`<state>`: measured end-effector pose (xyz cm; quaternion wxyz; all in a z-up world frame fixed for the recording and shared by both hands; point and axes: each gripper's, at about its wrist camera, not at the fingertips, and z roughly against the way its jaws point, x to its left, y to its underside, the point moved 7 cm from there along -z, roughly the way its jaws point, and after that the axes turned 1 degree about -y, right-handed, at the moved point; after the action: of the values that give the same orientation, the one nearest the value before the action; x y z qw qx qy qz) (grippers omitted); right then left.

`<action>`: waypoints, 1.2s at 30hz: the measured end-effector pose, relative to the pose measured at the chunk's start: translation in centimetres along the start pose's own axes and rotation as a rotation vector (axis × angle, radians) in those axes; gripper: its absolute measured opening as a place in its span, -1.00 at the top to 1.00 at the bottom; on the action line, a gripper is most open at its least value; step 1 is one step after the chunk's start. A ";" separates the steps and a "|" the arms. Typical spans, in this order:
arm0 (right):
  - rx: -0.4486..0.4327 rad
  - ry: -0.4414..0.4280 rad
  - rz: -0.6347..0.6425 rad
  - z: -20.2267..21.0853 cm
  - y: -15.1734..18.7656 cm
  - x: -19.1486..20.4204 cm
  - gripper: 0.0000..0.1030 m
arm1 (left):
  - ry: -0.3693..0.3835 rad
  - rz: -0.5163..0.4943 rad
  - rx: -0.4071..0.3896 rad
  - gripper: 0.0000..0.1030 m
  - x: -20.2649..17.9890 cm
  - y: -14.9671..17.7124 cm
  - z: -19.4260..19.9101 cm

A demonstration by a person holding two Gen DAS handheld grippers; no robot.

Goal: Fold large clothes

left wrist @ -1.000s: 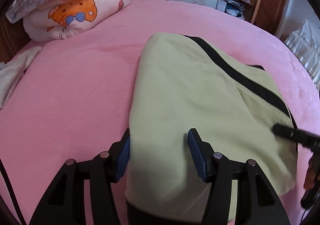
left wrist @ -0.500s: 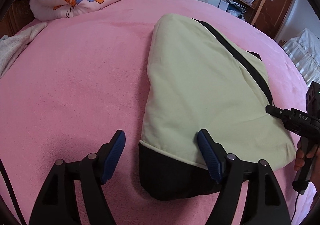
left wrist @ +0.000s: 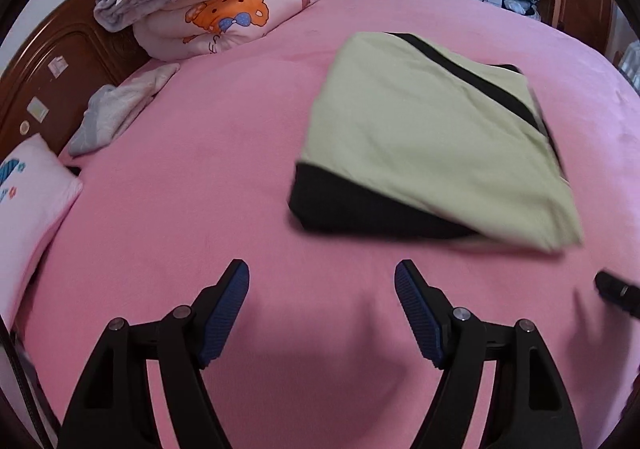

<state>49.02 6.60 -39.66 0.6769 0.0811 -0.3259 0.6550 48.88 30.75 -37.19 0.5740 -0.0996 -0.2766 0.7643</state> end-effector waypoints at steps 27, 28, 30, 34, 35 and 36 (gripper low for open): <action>-0.018 0.447 -0.037 43.4 30.5 -14.9 -0.74 | 0.177 0.016 0.116 -0.45 -9.4 23.8 39.9; -0.037 0.451 -0.019 44.7 29.7 -14.1 -0.74 | 0.200 0.010 0.101 -0.46 -9.9 23.1 40.8; -0.065 0.455 0.022 46.6 28.4 -12.3 -0.75 | 0.217 -0.002 0.081 -0.53 -10.4 22.1 42.1; -0.088 0.458 0.096 50.1 27.0 -8.7 -0.84 | 0.245 -0.048 0.033 -0.58 -11.7 20.8 45.4; -0.087 0.458 0.116 50.7 26.9 -7.8 -0.85 | 0.239 -0.068 0.005 -0.58 -12.0 20.4 46.3; -0.085 0.457 0.139 51.2 26.7 -6.9 -0.85 | 0.232 -0.082 -0.018 -0.58 -12.3 20.1 47.1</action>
<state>7.22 -23.22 -12.24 0.6892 -0.1205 -0.1963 0.6870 14.14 1.00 -11.08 0.6320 -0.1812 -0.2188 0.7210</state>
